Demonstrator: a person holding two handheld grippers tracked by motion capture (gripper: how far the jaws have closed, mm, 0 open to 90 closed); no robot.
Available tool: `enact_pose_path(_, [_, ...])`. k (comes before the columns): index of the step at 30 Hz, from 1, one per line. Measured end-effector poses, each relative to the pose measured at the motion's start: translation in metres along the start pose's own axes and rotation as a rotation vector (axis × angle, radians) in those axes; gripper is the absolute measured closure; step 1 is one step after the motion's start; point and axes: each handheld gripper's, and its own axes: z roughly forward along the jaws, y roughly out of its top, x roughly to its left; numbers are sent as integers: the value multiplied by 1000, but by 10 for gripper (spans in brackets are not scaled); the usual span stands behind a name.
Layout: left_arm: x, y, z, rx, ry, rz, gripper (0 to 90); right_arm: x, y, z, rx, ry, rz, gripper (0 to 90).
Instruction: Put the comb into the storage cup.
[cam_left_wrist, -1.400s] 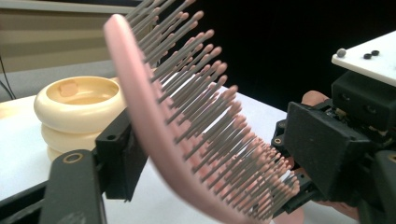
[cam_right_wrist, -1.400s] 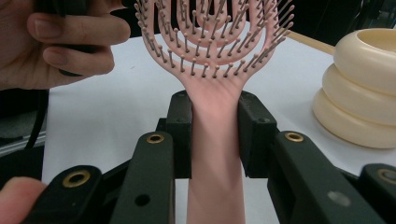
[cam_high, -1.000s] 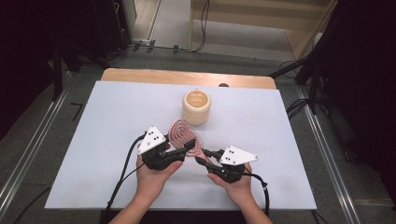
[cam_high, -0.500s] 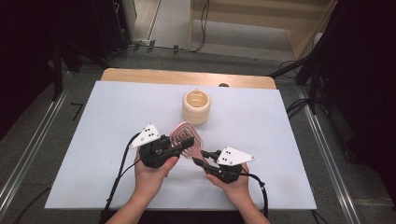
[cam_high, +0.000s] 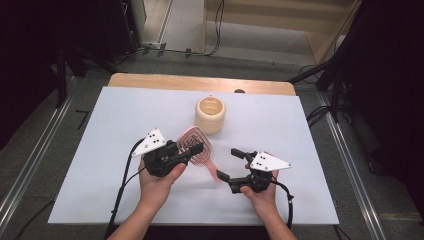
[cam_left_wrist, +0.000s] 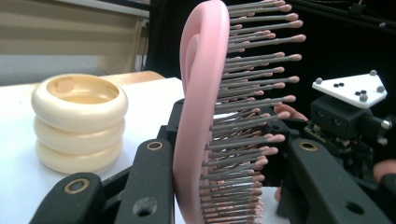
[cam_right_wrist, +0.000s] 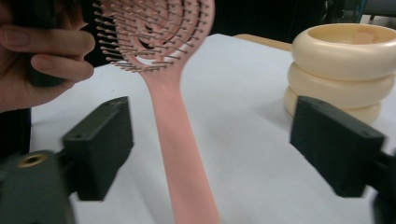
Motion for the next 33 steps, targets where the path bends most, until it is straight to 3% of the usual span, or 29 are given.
enact_pose_path(3, [1,2,-1,-8,6,16,658,-5,0,-6,-7,10,27,0])
enact_pose_path(18, [9,18,-6,-25,14,27,659,-23,-9,-37,-15,-109,5,0])
enact_pose_path(33, [18,25,-7,-37,17,13,659,-33,-13,-61,-19,-174,-6,0])
